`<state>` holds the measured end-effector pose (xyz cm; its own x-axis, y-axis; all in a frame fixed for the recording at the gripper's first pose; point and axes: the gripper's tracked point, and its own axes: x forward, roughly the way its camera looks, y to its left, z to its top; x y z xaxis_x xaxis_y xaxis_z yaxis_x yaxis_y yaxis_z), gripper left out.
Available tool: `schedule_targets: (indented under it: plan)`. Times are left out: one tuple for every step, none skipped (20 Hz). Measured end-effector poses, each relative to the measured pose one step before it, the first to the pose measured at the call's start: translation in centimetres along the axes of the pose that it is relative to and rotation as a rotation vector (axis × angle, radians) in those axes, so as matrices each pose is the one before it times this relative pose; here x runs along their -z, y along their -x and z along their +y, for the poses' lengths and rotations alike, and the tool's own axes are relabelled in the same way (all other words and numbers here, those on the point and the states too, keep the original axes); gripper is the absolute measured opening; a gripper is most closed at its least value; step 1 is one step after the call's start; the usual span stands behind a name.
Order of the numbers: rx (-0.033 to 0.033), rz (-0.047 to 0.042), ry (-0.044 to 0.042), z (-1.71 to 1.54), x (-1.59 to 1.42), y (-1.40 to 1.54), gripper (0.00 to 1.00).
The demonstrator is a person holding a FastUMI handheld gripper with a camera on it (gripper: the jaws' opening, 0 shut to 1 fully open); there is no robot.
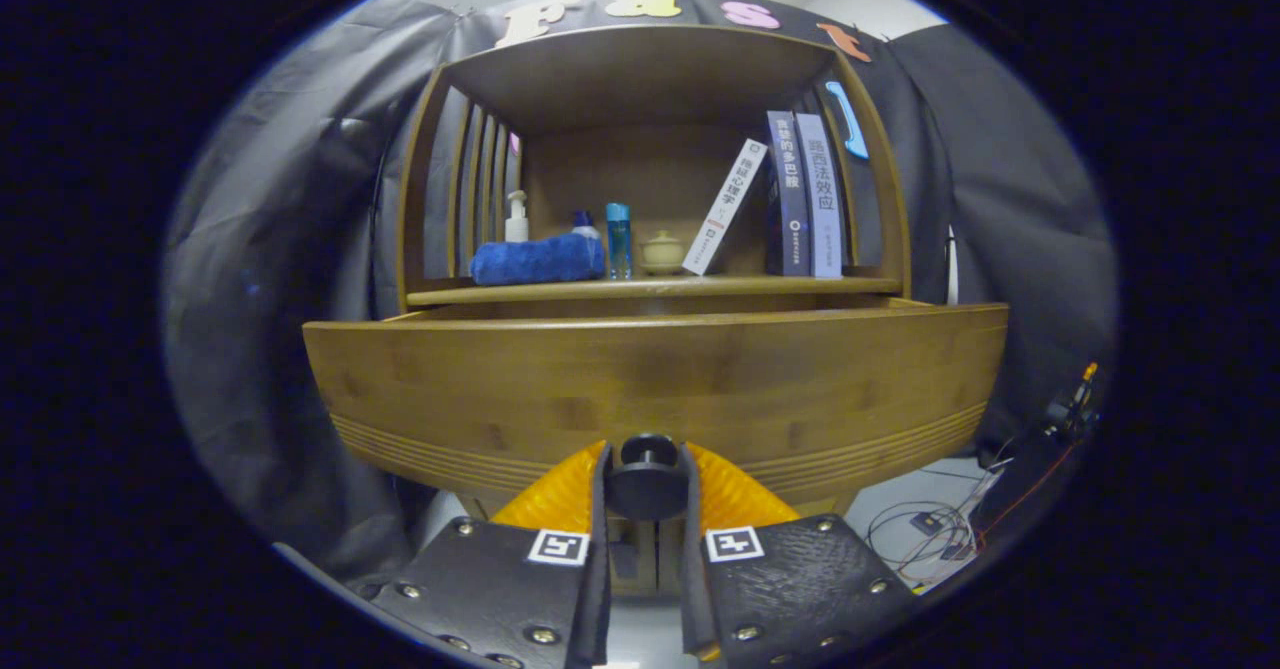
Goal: Pull open the drawer, take out the items inside it, and place them on the countertop above the cabinet.
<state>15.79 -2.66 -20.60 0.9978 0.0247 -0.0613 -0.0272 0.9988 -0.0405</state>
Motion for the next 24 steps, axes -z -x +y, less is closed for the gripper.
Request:
schedule_targets:
  plan:
    - [-0.00653,0.00671,-0.01523,0.268,-0.016,0.943,0.28]
    - [-0.00496,0.00724,0.01021,0.301,0.693,1.335,0.28]
    - [-0.0022,-0.01379,0.01516,0.132,-0.251,0.927,0.28]
    - [0.01611,-0.00507,0.01488,-0.051,-0.032,0.774,0.28]
    - [0.00885,0.00218,0.0011,-0.196,0.19,0.571,0.28]
    - [-0.00168,-0.00182,-0.01166,0.114,-0.046,0.651,0.28]
    - [-0.00562,-0.00233,-0.01068,0.051,-0.049,0.489,0.29]
    - [0.00045,-0.00795,-0.0014,-0.141,-0.267,0.552,0.28]
    - [0.06735,-0.03763,0.02392,-1.514,-0.645,0.008,0.28]
    - [0.00916,-0.02736,0.01353,-0.342,-0.499,0.054,0.15]
    - [-0.01048,-0.03222,0.00614,-0.357,-1.694,1.215,0.02]
    - [0.0006,-0.00856,0.0113,-0.123,-1.209,0.16,0.06]
    - [-0.01491,-0.00646,0.00907,0.172,-0.967,0.468,0.06]
    - [-0.02182,-0.00217,0.0027,0.572,-1.034,-0.132,0.11]
    - [-0.00978,0.00773,0.00474,0.281,-0.917,0.054,0.2]
    - [-0.00433,0.01013,0.01436,0.122,-0.735,-0.157,0.29]
    - [0.00039,0.01027,0.01342,-0.13,-0.675,-0.092,0.39]
    - [-0.01188,0.00703,0.00169,0.251,-0.754,-0.024,0.48]
    - [-0.01823,-0.00881,-0.01296,0.465,-0.973,-0.491,0.57]
    - [-0.01601,0.00495,-0.0202,0.407,-0.852,-0.397,0.66]
    - [-0.00717,0.0093,-0.02676,0.062,-0.474,-0.52,0.75]
    - [-0.00239,0.0157,-0.02111,0.069,-0.577,-0.563,0.84]
    - [0.00425,0.01303,-0.01458,-0.034,-0.565,-0.675,0.94]
    - [0.00779,0.01495,0.00015,-0.074,-0.554,-0.758,0.94]
